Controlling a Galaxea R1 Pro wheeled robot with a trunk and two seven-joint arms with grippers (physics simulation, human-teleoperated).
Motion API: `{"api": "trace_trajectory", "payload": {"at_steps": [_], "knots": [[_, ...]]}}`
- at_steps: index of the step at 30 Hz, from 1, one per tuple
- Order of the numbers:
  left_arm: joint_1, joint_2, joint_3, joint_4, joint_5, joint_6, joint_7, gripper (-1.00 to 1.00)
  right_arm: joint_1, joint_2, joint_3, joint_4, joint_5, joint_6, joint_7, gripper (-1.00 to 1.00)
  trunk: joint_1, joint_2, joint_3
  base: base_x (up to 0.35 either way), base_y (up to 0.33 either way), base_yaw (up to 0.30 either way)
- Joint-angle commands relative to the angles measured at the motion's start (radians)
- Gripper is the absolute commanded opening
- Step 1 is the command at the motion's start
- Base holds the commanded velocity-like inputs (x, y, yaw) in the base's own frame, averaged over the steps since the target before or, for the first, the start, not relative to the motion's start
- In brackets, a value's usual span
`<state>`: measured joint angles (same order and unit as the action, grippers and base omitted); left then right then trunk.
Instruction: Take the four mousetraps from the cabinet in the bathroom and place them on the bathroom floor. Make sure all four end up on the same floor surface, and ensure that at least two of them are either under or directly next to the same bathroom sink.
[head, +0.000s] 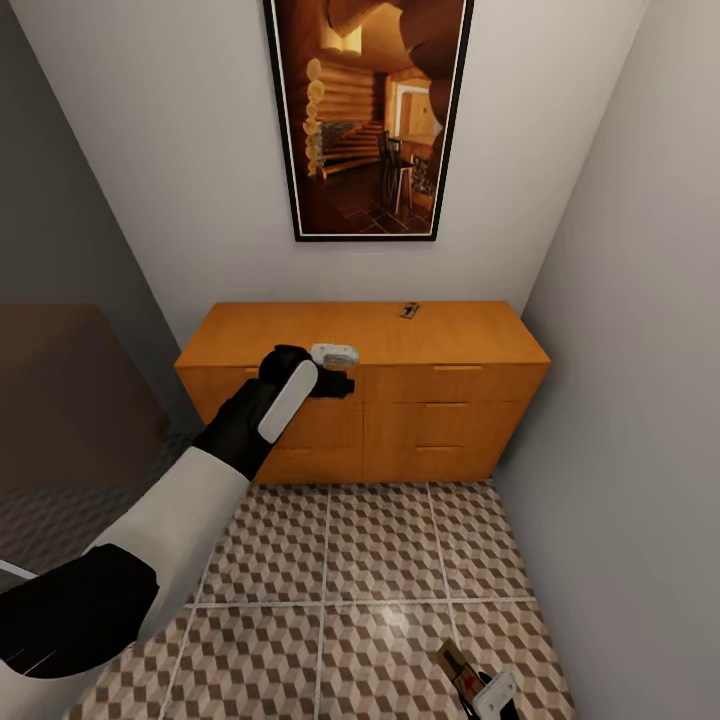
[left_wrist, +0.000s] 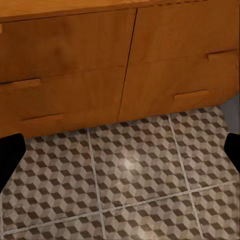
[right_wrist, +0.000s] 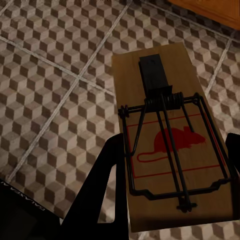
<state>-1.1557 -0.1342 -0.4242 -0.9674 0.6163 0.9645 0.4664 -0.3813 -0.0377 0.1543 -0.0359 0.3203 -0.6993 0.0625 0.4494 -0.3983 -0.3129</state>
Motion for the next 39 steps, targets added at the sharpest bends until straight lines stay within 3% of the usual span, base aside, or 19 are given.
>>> {"api": "trace_trajectory", "payload": {"at_steps": [1, 3, 8, 13, 16, 17, 19, 21, 22, 28, 29, 30, 33, 35, 39], "knots": [[-0.011, -0.003, 0.005, -0.001, 0.011, 0.011, 0.011, 1.0, -0.001, 0.0, 0.005, 0.0, -0.011, -0.003, 0.008, -1.0, 0.001, -0.002, -0.002, 0.0, 0.0, 0.0], [-0.037, -0.009, 0.021, -0.001, 0.011, 0.029, 0.011, 1.0, -0.001, 0.0, -0.011, 0.0, -0.012, -0.003, 0.007, -1.0, 0.001, -0.002, -0.002, 0.0, 0.0, 0.0], [-0.16, -0.016, 0.041, -0.001, 0.012, 0.05, 0.011, 1.0, -0.001, 0.001, -0.157, 0.001, -0.008, -0.002, 0.004, -1.0, 0.001, -0.002, -0.002, 0.0, 0.0, 0.0], [-0.274, -0.029, 0.063, 0.035, 0.013, 0.054, 0.011, 1.0, -0.001, 0.001, -0.182, 0.001, -0.008, -0.002, 0.004, -1.0, 0.001, -0.002, -0.002, 0.0, 0.0, 0.0], [-0.398, -0.04, 0.083, 0.14, 0.015, 0.055, 0.01, 1.0, -0.001, 0.002, -0.188, 0.001, -0.007, -0.002, 0.004, -1.0, 0.001, -0.002, -0.002, 0.0, 0.0, 0.0], [-0.495, -0.04, 0.089, 0.246, 0.034, 0.054, 0.007, 1.0, -0.001, 0.002, -0.19, 0.001, -0.007, -0.002, 0.004, -1.0, 0.001, -0.002, -0.002, 0.0, 0.0, 0.0], [-0.573, -0.04, 0.092, 0.341, 0.068, 0.053, 0.005, 1.0, -0.001, 0.002, -0.191, 0.001, -0.007, -0.002, 0.004, -1.0, 0.001, -0.002, -0.002, 0.0, 0.0, 0.0], [-0.659, -0.04, 0.093, 0.46, 0.134, 0.05, 0.0, 1.0, -0.001, 0.002, -0.191, 0.001, -0.007, -0.002, 0.003, -1.0, 0.001, -0.002, -0.002, 0.0, 0.0, 0.0], [-0.699, -0.04, 0.091, 0.524, 0.184, 0.049, -0.007, 1.0, -0.001, 0.002, -0.191, 0.001, -0.007, -0.002, 0.002, -1.0, 0.001, -0.002, -0.002, 0.0, 0.0, 0.0], [-0.716, -0.04, 0.084, 0.565, 0.219, 0.053, -0.047, 1.0, -0.001, 0.002, -0.19, 0.001, -0.007, -0.002, -0.007, -1.0, 0.001, -0.002, -0.002, 0.0, 0.0, 0.0], [-0.712, -0.04, 0.075, 0.568, 0.221, 0.053, -0.074, 1.0, -0.001, 0.002, -0.19, 0.001, -0.007, -0.002, -0.008, -1.0, 0.001, -0.002, -0.002, 0.0, 0.0, 0.0], [-0.707, -0.04, 0.017, 0.57, 0.223, 0.054, -0.157, 1.0, -0.001, 0.002, -0.189, 0.0, -0.007, -0.003, -0.008, -1.0, 0.001, -0.002, -0.002, 0.0, 0.0, 0.0], [-0.706, -0.04, -0.094, 0.57, 0.225, 0.054, -0.258, 1.0, -0.001, 0.002, -0.188, -0.003, -0.007, -0.003, -0.009, -1.0, 0.001, -0.002, -0.002, 0.0, 0.0, 0.0], [-0.705, -0.04, -0.138, 0.57, 0.225, 0.053, -0.292, 1.0, -0.001, 0.001, -0.188, -0.01, -0.007, -0.003, -0.009, -1.0, 0.001, -0.002, -0.002, 0.0, 0.0, 0.0], [-0.69, -0.04, -0.179, 0.57, 0.226, 0.053, -0.324, 1.0, -0.001, 0.001, -0.188, -0.023, -0.007, -0.004, -0.016, -1.0, 0.001, -0.002, -0.002, 0.0, 0.0, 0.0]]}}
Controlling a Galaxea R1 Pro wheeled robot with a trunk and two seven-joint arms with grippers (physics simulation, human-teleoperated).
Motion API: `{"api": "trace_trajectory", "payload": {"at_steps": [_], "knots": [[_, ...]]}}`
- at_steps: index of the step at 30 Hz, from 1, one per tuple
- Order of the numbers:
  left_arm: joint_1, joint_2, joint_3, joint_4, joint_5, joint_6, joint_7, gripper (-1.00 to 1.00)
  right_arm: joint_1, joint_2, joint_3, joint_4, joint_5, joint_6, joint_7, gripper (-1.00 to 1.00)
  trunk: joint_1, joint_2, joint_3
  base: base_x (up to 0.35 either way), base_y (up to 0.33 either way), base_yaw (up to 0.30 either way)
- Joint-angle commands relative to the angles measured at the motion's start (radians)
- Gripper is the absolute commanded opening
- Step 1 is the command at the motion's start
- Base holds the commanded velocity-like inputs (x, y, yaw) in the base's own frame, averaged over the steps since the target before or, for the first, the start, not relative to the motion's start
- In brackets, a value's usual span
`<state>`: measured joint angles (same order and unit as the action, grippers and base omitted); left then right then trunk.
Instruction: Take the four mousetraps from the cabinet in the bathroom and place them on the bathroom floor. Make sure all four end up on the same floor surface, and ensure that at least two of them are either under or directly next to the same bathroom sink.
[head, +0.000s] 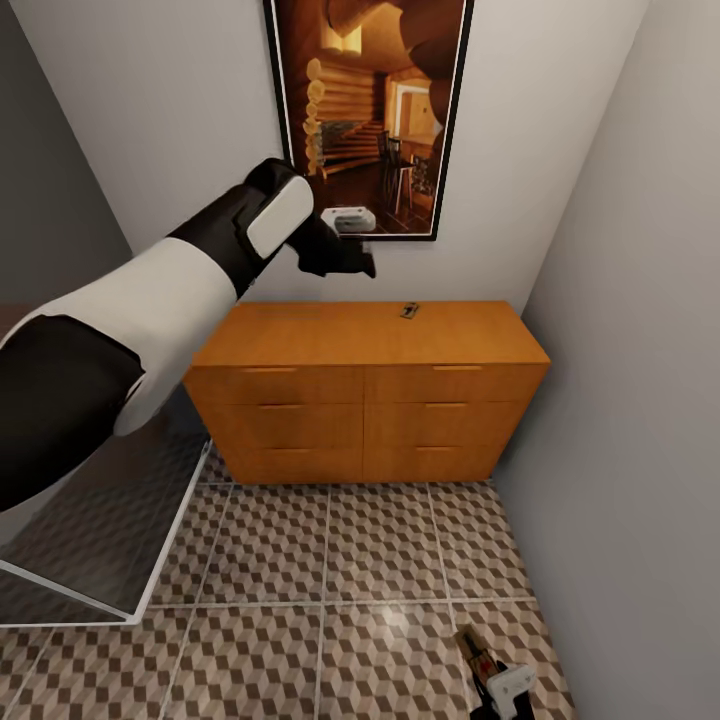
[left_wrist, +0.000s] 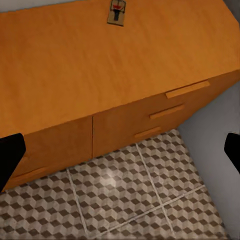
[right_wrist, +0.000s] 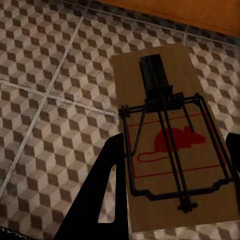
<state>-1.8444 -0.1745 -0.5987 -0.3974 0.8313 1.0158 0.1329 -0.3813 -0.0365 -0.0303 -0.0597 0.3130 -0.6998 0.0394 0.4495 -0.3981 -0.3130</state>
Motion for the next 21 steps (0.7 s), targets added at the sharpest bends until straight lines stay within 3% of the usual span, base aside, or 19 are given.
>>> {"api": "trace_trajectory", "payload": {"at_steps": [1, 7, 16, 20, 21], "knots": [[0.004, 0.0, -0.008, 0.0, 0.011, 0.001, 0.006, 1.0, -0.001, 0.0, -0.003, -0.001, 0.0, -0.003, -0.002, -1.0, 0.001, -0.002, -0.002, 0.0, 0.0, 0.0], [0.03, 0.0, -0.015, -0.001, 0.011, 0.0, 0.001, 1.0, -0.001, 0.0, -0.002, -0.002, 0.0, -0.003, -0.086, -1.0, 0.001, -0.002, -0.002, 0.001, 0.0, 0.0], [0.034, 0.0, -0.016, -0.001, 0.011, -0.002, 0.001, 1.0, 0.002, -0.001, -0.002, 0.0, -0.001, -0.003, -0.093, -1.0, 0.001, -0.002, -0.002, 0.129, 0.0, 0.0], [0.034, 0.0, -0.016, -0.001, 0.011, -0.002, 0.001, 1.0, 0.037, -0.001, -0.002, 0.001, -0.001, -0.011, -0.096, -1.0, 0.001, -0.002, -0.002, 0.233, 0.0, 0.0], [0.035, 0.0, -0.016, -0.001, 0.011, -0.003, 0.001, 1.0, 0.051, -0.001, -0.002, 0.0, -0.001, -0.048, -0.112, -1.0, 0.001, -0.002, -0.002, 0.248, 0.0, 0.0]]}}
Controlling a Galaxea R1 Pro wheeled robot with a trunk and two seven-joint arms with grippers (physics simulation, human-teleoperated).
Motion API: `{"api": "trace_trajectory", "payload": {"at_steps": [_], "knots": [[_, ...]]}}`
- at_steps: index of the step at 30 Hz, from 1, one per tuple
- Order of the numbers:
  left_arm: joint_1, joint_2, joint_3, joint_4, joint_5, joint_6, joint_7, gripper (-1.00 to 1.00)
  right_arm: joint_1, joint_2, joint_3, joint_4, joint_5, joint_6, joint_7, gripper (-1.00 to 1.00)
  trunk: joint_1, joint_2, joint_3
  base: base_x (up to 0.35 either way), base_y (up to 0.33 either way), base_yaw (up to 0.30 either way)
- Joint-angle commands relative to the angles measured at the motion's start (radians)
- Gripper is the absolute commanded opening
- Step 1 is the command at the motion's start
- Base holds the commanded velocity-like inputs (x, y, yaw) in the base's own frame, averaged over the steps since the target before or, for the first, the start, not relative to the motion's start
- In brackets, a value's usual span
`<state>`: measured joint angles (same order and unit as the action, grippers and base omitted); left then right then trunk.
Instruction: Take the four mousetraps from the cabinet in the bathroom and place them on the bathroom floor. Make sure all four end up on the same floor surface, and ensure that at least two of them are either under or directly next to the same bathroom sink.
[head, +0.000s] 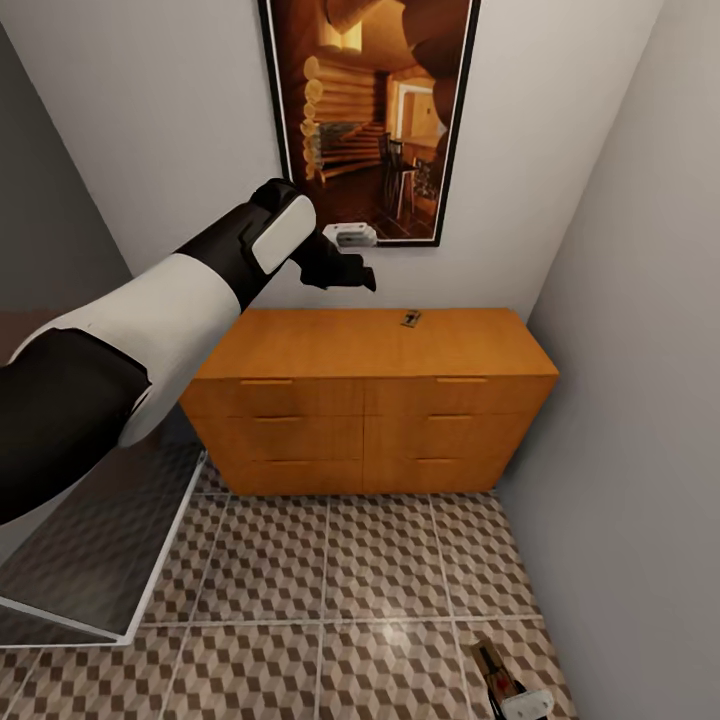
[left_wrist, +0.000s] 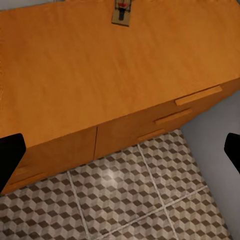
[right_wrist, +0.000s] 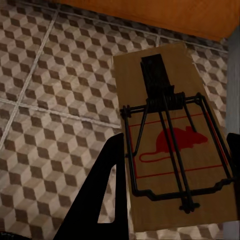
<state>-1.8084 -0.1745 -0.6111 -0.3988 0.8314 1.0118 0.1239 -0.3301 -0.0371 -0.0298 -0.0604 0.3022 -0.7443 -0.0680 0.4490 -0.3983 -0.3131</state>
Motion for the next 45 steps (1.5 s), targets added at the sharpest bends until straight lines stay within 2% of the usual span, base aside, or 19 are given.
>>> {"api": "trace_trajectory", "payload": {"at_steps": [1, 4, 8, 13, 20, 24, 36, 42, 45], "knots": [[-0.001, 0.0, -0.004, 0.0, 0.011, 0.002, 0.01, 1.0, 0.002, 0.0, -0.003, 0.001, 0.01, -0.017, -0.015, -1.0, 0.001, -0.002, -0.002, 0.249, 0.0, 0.0], [-0.001, 0.0, -0.004, 0.0, 0.01, 0.002, 0.011, 1.0, 0.02, 0.008, -0.001, 0.005, 0.013, -0.102, -0.125, -1.0, 0.001, -0.002, -0.002, 0.253, -0.046, 0.0], [-0.001, 0.0, -0.004, 0.001, 0.01, 0.002, 0.011, 1.0, 0.049, 0.02, 0.001, 0.006, 0.016, -0.139, -0.184, -1.0, 0.001, -0.002, -0.002, 0.259, -0.139, 0.0], [-0.001, 0.0, -0.004, 0.001, 0.009, 0.002, 0.011, 1.0, 0.058, 0.023, 0.002, 0.007, 0.016, -0.159, -0.198, -1.0, 0.001, -0.002, -0.002, 0.262, -0.174, 0.0], [0.027, 0.0, -0.004, 0.001, 0.006, 0.001, 0.015, 1.0, 0.067, 0.024, 0.002, 0.007, 0.017, -0.166, -0.202, -1.0, 0.001, -0.002, -0.002, 0.262, -0.191, 0.0], [0.066, 0.0, -0.004, 0.003, 0.004, 0.001, 0.017, 1.0, 0.068, 0.024, 0.002, 0.007, 0.016, -0.167, -0.202, -1.0, 0.001, -0.002, -0.002, 0.253, -0.192, 0.0], [0.121, 0.0, -0.006, 0.007, 0.0, -0.001, 0.017, 1.0, 0.068, 0.023, 0.002, 0.007, 0.016, -0.167, -0.202, -1.0, 0.001, -0.002, -0.002, 0.085, -0.074, 0.0], [0.157, 0.0, -0.006, 0.009, -0.032, -0.025, 0.019, 1.0, 0.068, 0.023, 0.002, 0.007, 0.017, -0.167, -0.202, -1.0, 0.001, -0.002, -0.002, 0.002, -0.002, 0.0], [0.185, 0.0, -0.006, 0.016, -0.065, -0.094, 0.019, 1.0, 0.068, 0.023, 0.002, 0.007, 0.017, -0.167, -0.202, -1.0, 0.001, -0.002, -0.002, 0.0, 0.0, 0.0]]}}
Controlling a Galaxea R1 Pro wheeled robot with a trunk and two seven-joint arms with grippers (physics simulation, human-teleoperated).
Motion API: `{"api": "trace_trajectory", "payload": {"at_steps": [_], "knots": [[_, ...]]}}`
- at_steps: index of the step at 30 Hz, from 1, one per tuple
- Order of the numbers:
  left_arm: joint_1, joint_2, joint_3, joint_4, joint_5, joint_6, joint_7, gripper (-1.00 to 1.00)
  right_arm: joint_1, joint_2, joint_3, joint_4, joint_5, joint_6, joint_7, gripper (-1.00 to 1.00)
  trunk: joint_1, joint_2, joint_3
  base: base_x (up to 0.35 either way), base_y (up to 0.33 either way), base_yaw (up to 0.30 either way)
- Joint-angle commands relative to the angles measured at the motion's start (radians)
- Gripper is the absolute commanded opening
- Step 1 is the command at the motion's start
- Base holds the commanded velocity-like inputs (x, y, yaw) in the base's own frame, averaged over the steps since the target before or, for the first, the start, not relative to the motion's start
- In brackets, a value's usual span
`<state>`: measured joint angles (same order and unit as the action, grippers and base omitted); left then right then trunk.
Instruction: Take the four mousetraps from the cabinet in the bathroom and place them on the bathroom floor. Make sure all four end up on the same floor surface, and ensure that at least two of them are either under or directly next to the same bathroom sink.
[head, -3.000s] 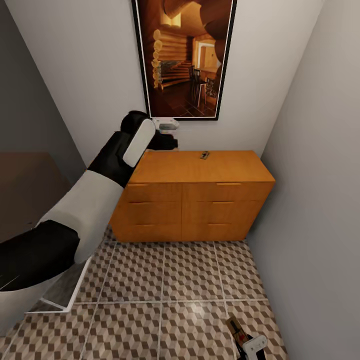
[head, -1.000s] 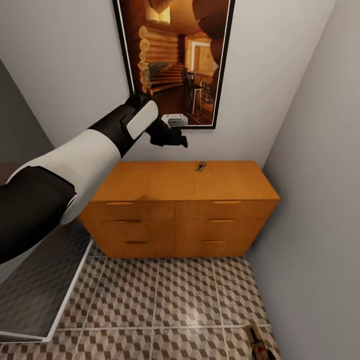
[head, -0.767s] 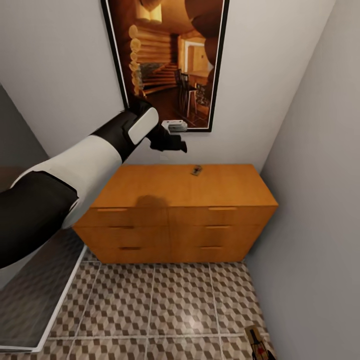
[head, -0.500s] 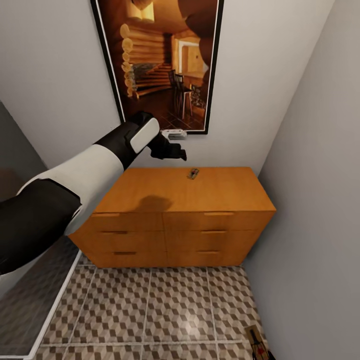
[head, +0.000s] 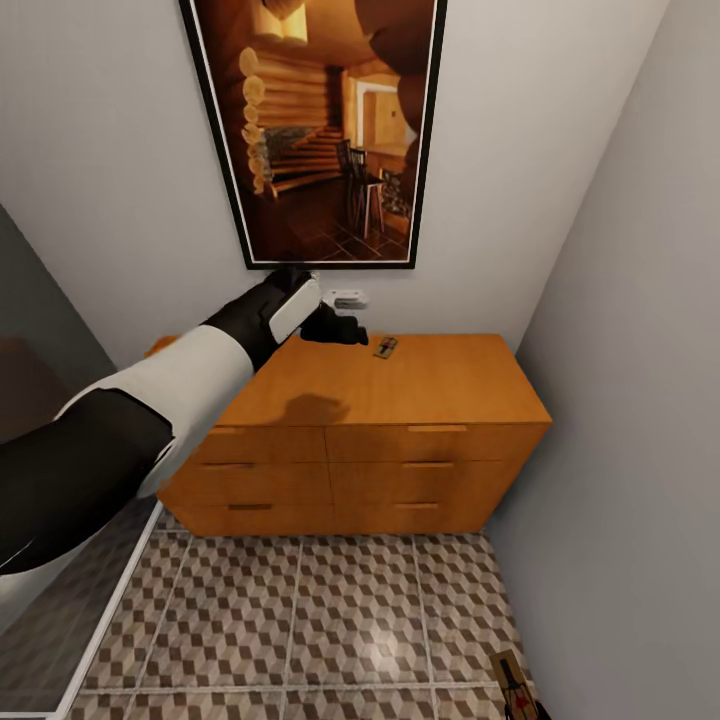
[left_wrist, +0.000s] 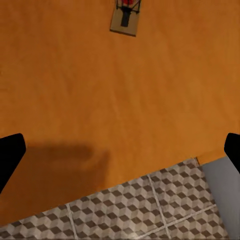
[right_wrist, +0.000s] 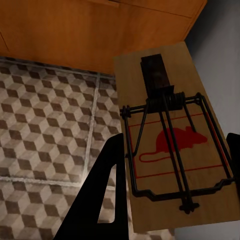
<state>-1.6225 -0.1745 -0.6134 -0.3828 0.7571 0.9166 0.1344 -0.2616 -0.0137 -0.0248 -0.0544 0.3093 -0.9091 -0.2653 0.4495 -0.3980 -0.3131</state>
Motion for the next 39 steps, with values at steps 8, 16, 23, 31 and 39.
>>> {"api": "trace_trajectory", "payload": {"at_steps": [8, 16, 23, 31, 39], "knots": [[0.031, 0.0, -0.004, 0.065, -0.028, -0.127, 0.005, 1.0, -0.001, 0.0, -0.003, 0.001, 0.01, -0.002, -0.005, -1.0, 0.0, -0.002, -0.002, 0.0, 0.0, 0.0], [0.037, 0.0, -0.004, 0.076, -0.028, -0.156, 0.001, 1.0, -0.001, 0.001, -0.001, 0.001, 0.01, -0.001, -0.004, -1.0, 0.0, -0.002, -0.002, 0.0, 0.0, 0.0], [0.045, 0.0, -0.008, 0.076, -0.027, -0.158, -0.002, 1.0, -0.001, 0.001, -0.001, 0.001, 0.01, -0.001, -0.005, -1.0, 0.0, -0.002, -0.002, 0.0, 0.0, 0.0], [0.069, 0.0, -0.01, 0.071, -0.026, -0.159, -0.004, 1.0, -0.001, 0.001, -0.001, 0.001, 0.01, -0.001, -0.004, -1.0, 0.0, -0.002, -0.002, 0.0, 0.0, 0.0], [0.084, 0.0, -0.011, 0.069, -0.026, -0.18, -0.017, 1.0, -0.001, 0.001, -0.001, 0.001, 0.01, -0.001, -0.004, -1.0, 0.0, -0.002, -0.002, 0.0, 0.0, 0.0]]}}
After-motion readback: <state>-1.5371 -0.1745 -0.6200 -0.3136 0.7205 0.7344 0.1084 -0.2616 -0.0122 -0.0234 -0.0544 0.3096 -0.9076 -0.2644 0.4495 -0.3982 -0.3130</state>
